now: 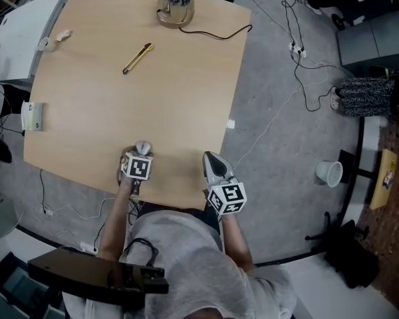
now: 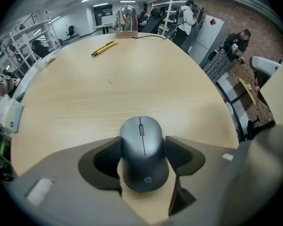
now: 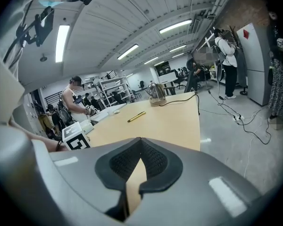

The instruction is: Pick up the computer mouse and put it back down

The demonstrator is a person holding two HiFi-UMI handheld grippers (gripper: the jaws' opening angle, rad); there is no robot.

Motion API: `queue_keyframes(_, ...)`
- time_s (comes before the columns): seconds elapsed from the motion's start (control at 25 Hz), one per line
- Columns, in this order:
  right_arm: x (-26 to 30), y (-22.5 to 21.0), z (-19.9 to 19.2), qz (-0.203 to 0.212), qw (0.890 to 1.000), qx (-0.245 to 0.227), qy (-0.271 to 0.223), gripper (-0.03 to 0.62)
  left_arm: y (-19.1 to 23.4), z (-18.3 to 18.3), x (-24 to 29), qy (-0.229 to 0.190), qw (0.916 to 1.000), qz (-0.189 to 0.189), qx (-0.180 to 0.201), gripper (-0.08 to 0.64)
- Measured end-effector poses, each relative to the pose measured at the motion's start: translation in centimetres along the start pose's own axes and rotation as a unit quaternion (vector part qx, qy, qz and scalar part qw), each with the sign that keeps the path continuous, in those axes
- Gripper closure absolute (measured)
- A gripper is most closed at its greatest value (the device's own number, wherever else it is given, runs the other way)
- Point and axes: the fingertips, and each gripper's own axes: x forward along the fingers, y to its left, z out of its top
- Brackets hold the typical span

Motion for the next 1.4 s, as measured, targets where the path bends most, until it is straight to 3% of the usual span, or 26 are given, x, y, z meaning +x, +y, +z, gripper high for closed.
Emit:
queue_keyframes(0.36,-0.3,0.5,0.2,0.0,1.0,-0.006,-0.004,0.585,0.1,0.0,-0.4,-0.013,0.9999,0.007,-0.006,0.253)
queue_keyframes(0.92,-1.2,1.7,1.0,0.001,0.999,-0.03,-0.019,0.585,-0.6,1.2,-4.5,-0.09,0.9958,0.012,-0.015,0.253)
queue_keyframes(1.24,-2.4,2.5,1.3,-0.005,0.998,-0.043,-0.033,0.585,-1.0,3.3,-9.4,-0.181,0.9831,0.017,-0.017,0.255)
queue_keyframes(1.4,-3.1,2.7,1.8,-0.009,0.997,-0.055,-0.045,0.585,-0.9,4.3,-12.3,-0.242,0.9697,0.023,-0.029,0.255)
